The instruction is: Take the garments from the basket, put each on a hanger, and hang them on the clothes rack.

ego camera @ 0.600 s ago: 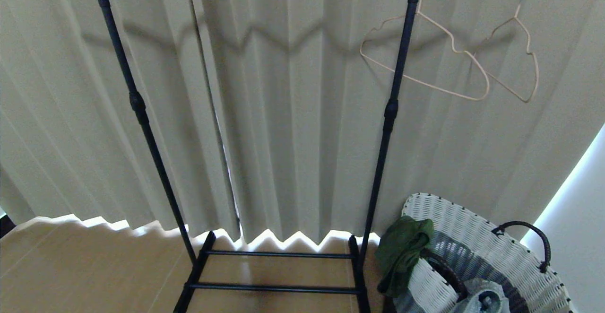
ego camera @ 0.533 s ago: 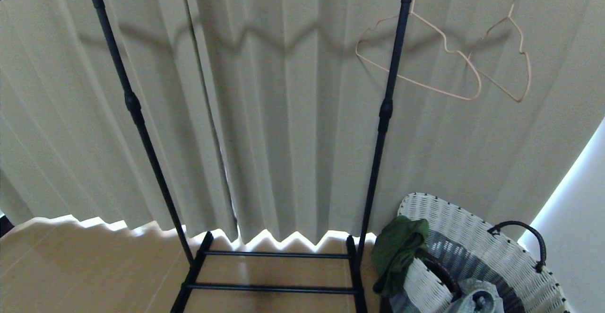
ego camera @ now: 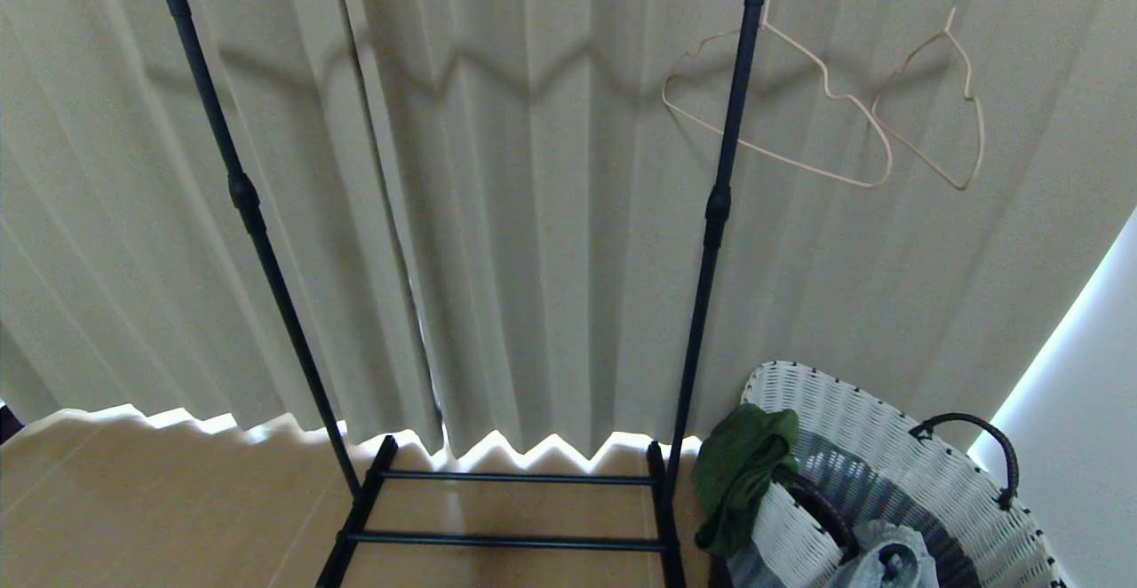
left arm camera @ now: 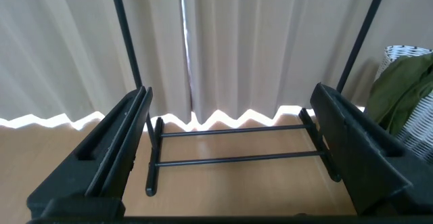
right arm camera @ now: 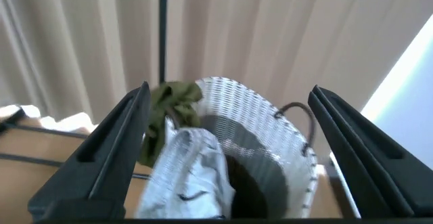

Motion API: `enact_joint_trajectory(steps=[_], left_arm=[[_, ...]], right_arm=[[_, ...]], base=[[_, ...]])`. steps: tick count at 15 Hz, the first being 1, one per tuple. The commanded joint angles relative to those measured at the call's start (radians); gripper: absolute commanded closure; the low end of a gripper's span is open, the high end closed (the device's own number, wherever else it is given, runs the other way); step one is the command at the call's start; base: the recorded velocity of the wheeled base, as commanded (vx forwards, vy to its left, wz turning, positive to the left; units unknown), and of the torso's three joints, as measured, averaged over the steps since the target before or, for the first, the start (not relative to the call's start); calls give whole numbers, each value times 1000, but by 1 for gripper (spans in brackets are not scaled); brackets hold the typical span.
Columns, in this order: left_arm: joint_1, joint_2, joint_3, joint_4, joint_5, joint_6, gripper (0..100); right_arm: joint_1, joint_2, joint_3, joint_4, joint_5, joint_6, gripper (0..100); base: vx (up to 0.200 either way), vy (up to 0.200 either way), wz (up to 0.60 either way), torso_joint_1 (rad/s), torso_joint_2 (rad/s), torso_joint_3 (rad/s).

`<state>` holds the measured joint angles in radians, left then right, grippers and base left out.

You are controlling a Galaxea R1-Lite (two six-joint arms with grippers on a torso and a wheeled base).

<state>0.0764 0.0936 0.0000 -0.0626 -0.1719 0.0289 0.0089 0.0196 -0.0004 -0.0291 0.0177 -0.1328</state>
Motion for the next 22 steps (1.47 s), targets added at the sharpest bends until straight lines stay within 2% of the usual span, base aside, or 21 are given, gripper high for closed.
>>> enact_joint_trajectory(steps=[1, 2, 4, 5, 7, 9, 11, 14, 19, 22], left_arm=[[0, 0, 0, 0, 0, 0, 0], [0, 0, 0, 0, 2, -1, 0], [0, 0, 0, 0, 2, -1, 0], [0, 0, 0, 0, 2, 0, 0], [0, 0, 0, 0, 2, -1, 0], [0, 0, 0, 0, 3, -3, 0], [0, 0, 0, 0, 3, -3, 0], [0, 0, 0, 0, 5, -3, 0], [0, 0, 0, 0, 5, -4, 0], [0, 0, 0, 0, 5, -4, 0]], right_arm=[[9, 102, -30, 32, -2, -57, 0], [20, 214, -72, 52, -4, -113, 0], [25, 352, -92, 49, -5, -120, 0], [26, 523, -113, 44, -7, -163, 0], [26, 735, -115, 32, -7, -215, 0], [26, 941, -113, -29, -5, -304, 0], [26, 1178, -105, -155, -5, -389, 0], [25, 1464, -113, -371, -8, -406, 0], [19, 1754, -118, -661, -31, -404, 0], [17, 1873, -125, -788, -108, -404, 0]], base=[[0, 0, 0, 0, 0, 0], [0, 0, 0, 0, 0, 0], [0, 0, 0, 0, 0, 0], [0, 0, 0, 0, 0, 0], [0, 0, 0, 0, 0, 0], [0, 0, 0, 0, 0, 0], [0, 0, 0, 0, 0, 0], [0, 0, 0, 0, 0, 0], [0, 0, 0, 0, 0, 0], [0, 0, 0, 0, 0, 0]])
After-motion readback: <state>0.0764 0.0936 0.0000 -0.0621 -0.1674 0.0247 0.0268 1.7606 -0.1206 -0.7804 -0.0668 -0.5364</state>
